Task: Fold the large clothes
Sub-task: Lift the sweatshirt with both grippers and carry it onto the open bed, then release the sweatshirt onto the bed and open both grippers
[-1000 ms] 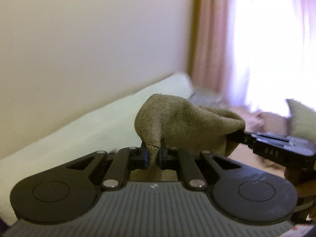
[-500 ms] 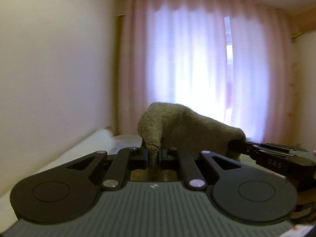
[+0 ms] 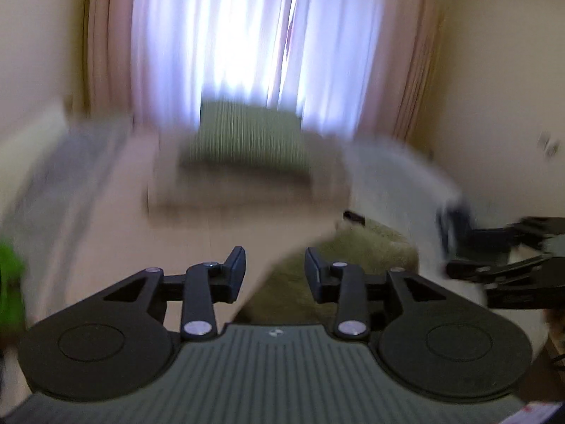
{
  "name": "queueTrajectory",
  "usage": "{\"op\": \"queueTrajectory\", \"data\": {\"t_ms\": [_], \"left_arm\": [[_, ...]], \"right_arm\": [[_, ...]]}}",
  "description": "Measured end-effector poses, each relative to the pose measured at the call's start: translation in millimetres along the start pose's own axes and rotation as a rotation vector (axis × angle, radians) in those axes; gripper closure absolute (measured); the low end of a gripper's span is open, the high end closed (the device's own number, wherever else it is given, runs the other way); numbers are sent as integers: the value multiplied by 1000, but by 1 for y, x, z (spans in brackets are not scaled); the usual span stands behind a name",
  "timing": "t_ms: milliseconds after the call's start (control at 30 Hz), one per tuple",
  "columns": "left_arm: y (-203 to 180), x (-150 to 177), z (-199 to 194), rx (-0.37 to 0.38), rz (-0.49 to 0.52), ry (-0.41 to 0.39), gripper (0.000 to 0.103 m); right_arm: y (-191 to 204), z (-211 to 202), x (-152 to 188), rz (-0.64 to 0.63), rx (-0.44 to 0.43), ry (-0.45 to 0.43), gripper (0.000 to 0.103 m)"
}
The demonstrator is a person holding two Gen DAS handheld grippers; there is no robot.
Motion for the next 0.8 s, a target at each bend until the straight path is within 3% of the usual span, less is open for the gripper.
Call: {"op": "queueTrajectory", "data": {"t_ms": [67, 133, 200, 267, 400, 600, 800], "left_arm": [[-13, 40, 19, -20, -39, 136, 71], [-25, 77, 19, -34, -44, 225, 71], [-28, 105, 12, -48, -13, 278, 67], [-34, 122, 17, -41, 12, 317, 64], [-44, 135, -15, -6, 59, 326, 60], [-26, 113, -18, 8, 95, 327, 59], [-5, 123, -21, 27, 114, 365, 56]], "right_arm": [[-24, 4, 54, 79, 32, 135, 37], [-52, -6, 89, 169, 43, 208, 37], [-64, -9, 101, 240, 40, 244, 37], [-69, -30, 135, 278, 47, 250, 37], [-62, -40, 128, 297, 80, 240, 37], [-13, -25, 105, 312, 118, 254, 37], [23, -17, 111, 308, 133, 284, 37]]}}
Point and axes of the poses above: each gripper's, at about its wrist camera, not at the fingertips, and z roughly the way its jaws point, y to its left, x to its underside, the point moved 4 cm from there along z, roughly the way its jaws point, and after that the axes turned 1 degree about x, right-handed, at the moved point
